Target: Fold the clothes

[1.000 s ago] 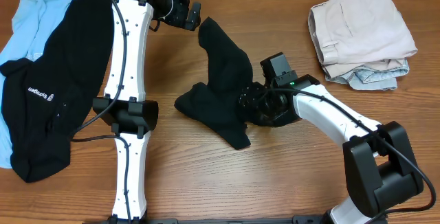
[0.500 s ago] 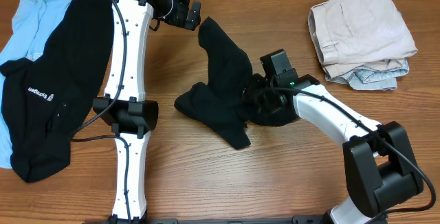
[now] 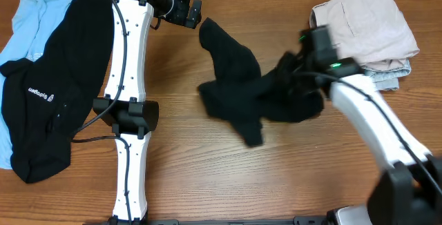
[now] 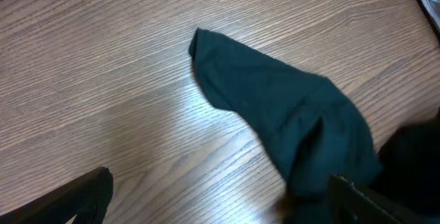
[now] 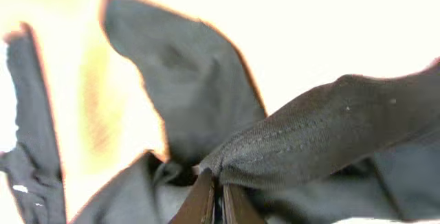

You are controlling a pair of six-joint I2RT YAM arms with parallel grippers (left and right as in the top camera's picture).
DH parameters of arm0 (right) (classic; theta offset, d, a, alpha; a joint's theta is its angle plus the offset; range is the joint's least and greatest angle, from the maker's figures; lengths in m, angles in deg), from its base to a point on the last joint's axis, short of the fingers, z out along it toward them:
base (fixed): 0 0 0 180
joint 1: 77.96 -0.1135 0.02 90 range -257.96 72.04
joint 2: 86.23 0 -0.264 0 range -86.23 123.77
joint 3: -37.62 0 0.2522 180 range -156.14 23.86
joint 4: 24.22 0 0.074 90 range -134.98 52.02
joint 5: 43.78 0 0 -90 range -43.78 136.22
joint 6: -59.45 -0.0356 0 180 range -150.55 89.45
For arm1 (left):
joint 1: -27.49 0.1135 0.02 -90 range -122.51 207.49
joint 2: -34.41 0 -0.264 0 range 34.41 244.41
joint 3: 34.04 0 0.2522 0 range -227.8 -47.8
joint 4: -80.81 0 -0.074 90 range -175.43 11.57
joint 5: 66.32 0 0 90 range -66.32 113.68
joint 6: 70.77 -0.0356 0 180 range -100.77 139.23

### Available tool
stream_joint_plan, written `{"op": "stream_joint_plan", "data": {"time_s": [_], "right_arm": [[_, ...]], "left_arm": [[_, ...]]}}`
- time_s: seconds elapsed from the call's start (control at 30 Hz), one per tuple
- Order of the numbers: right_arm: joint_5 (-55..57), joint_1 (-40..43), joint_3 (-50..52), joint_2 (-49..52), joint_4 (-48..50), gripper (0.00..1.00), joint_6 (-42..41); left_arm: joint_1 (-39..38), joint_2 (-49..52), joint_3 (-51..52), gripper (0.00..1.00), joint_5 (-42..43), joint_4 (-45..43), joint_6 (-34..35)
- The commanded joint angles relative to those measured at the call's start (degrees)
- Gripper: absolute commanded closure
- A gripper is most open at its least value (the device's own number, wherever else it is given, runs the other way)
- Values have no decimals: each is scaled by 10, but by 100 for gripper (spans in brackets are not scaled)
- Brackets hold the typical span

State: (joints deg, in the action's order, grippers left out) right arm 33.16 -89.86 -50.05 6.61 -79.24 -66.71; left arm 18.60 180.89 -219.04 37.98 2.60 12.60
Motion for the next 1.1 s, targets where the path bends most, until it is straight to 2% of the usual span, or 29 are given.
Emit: {"op": "stream_joint_plan", "data": {"time_s": [0.0,0.13,0.27,0.47,0.8,1.07], "right_arm": [[8,33,-80,-62,-47,96,78],[10,52,-133,-70,-109,96,110],[10,53,-139,-70,-121,96,111],[10,53,-139,-70,-126,96,111],[42,53,-139,-70,-153,96,112],[56,53,-139,-70,-165,96,111]], "left_arm": [[3,0,-5,0,26,-1,-29],[-1,0,-5,1,79,3,-65],[-17,0,-5,1,167,14,-130],[-65,8,2,0,181,23,-195],[-150,64,16,0,191,12,-184],[-179,69,16,0,243,-3,-187]]}}
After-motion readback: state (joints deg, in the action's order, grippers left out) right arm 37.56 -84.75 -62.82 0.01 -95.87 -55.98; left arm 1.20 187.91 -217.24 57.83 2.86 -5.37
